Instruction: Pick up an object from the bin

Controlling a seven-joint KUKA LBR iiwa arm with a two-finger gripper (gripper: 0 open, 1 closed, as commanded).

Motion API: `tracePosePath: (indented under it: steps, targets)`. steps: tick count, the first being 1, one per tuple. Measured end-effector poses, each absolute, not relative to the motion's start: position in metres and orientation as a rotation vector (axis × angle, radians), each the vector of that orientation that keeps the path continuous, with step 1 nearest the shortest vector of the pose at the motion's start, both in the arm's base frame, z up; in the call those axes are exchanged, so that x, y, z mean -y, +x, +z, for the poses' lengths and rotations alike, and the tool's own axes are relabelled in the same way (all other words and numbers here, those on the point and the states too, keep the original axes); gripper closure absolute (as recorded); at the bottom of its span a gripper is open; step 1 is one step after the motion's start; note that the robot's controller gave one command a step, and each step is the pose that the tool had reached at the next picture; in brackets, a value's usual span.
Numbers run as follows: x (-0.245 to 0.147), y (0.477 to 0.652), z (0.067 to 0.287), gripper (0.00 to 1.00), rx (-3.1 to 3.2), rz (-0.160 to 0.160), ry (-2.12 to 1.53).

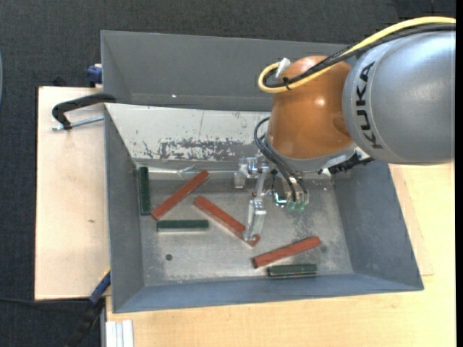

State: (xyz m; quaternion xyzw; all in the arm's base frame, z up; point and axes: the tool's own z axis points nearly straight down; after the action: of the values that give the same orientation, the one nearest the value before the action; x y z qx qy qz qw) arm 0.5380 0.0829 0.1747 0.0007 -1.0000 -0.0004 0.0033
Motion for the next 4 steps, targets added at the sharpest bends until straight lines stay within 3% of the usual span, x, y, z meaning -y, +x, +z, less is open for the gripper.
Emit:
tracePosePath:
  steps: [1,2,3,4]
  targets:
    - [-0.083,0.540,0.178,0.00,3.143,-0.002,0.000]
    - [-0.091,0.525,0.127,0.00,3.149,-0.004,-0.060]
    - [-0.074,0.544,0.079,0.00,3.144,-0.006,-0.147]
    - [-0.121,0.524,0.079,1.00,3.099,-0.002,-0.510]
